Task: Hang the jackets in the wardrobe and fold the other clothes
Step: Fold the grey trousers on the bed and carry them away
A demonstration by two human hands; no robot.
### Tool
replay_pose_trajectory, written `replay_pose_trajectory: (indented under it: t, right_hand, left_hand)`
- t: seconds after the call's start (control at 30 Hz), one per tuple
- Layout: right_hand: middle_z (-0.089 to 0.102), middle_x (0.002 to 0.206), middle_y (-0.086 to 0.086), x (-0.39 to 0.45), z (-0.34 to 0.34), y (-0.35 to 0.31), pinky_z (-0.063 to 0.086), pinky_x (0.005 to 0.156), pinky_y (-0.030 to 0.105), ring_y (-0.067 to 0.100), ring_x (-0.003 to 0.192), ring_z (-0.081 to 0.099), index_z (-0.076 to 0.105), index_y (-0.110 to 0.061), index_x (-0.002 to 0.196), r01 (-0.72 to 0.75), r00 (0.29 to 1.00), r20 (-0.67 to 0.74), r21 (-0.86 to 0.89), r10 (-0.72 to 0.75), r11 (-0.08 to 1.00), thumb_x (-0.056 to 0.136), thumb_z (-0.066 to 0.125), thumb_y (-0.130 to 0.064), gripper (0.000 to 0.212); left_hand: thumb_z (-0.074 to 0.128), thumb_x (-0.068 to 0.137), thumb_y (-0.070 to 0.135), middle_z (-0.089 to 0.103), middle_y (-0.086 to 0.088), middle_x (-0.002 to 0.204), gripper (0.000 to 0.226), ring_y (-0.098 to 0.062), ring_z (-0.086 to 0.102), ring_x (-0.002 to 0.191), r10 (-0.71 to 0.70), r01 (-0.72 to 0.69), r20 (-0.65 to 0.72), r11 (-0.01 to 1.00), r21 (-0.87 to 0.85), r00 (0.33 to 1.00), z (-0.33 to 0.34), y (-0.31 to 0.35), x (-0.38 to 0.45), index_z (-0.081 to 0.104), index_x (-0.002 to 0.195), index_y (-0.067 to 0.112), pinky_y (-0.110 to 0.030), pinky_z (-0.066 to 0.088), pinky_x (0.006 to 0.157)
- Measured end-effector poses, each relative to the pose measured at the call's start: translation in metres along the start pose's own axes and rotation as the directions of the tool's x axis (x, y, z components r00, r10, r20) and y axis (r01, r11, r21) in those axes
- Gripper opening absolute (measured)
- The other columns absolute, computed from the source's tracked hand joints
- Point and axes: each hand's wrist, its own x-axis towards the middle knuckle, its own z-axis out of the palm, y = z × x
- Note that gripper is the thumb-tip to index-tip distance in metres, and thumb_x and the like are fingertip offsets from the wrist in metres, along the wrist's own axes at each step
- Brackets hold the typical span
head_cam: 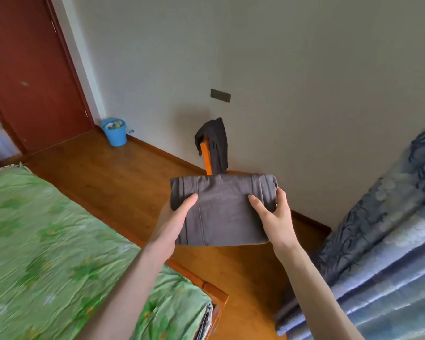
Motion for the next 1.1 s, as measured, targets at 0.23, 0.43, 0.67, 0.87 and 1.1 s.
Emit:
replay_pose_trajectory:
  t: [0.23, 0.43, 0.67, 0.87, 1.1]
  right_hand:
    - [0.047, 0.115, -0.031, 0.116, -0.001, 0.01, 0.05, 0.068, 0.004, -0.002, 0.099, 0.057, 0.031, -0.04, 0.139, -0.016, 0.996, 0.087, 0.019, 0.015, 1.0, 0.097, 0.071, -0.033, 0.059]
    - [0.058, 0.127, -0.017, 0.233, 0.009, 0.026, 0.055, 0.099, 0.026, 0.005, 0.113, 0.061, 0.041, -0.033, 0.142, -0.033, 0.98, 0.198, 0.01, 0.03, 0.999, 0.094, 0.073, -0.037, 0.057]
    - [0.052, 0.148, -0.008, 0.374, 0.018, 0.026, 0.053, 0.108, 0.046, 0.018, 0.132, 0.055, 0.033, -0.037, 0.157, 0.042, 0.953, 0.302, -0.104, -0.008, 0.994, 0.093, 0.067, -0.055, 0.074]
    - [0.043, 0.158, -0.004, 0.453, 0.056, 0.014, 0.053, 0.108, 0.046, 0.024, 0.139, 0.05, 0.028, -0.036, 0.16, 0.09, 0.925, 0.378, -0.156, -0.025, 0.984, 0.087, 0.051, -0.072, 0.084]
    - [0.053, 0.145, -0.01, 0.49, 0.153, -0.002, 0.047, 0.094, 0.021, 0.013, 0.13, 0.054, 0.039, -0.034, 0.154, 0.186, 0.817, 0.561, -0.039, -0.132, 0.982, 0.098, 0.056, -0.057, 0.062]
  left_hand:
    - [0.074, 0.088, 0.059, 0.059, 0.011, 0.142, 0.071, -0.019, 0.059, 0.128, 0.084, -0.08, -0.123, 0.996, 0.042, 0.989, 0.044, 0.014, 0.083, 0.046, 0.151, 0.04, -0.045, 0.054, 0.106]
    - [0.075, 0.09, 0.053, 0.061, 0.015, 0.133, 0.063, -0.01, 0.061, 0.116, 0.131, -0.118, -0.253, 0.991, 0.066, 0.958, 0.085, 0.023, 0.164, 0.051, 0.146, 0.04, -0.032, 0.055, 0.092]
    - [0.069, 0.096, 0.051, 0.065, 0.015, 0.121, 0.046, -0.011, 0.064, 0.108, 0.102, -0.094, -0.403, 0.995, 0.039, 0.91, 0.147, 0.049, 0.254, 0.054, 0.137, 0.036, -0.033, 0.057, 0.089]
    - [0.071, 0.094, 0.051, 0.068, 0.009, 0.126, 0.052, -0.014, 0.068, 0.111, 0.119, -0.123, -0.517, 0.992, 0.026, 0.848, 0.158, 0.076, 0.299, 0.053, 0.139, 0.03, -0.037, 0.059, 0.094]
    - [0.075, 0.092, 0.049, 0.071, 0.007, 0.122, 0.05, -0.016, 0.07, 0.11, 0.151, -0.166, -0.704, 0.985, 0.049, 0.694, 0.103, 0.1, 0.327, 0.058, 0.134, 0.028, -0.045, 0.058, 0.098]
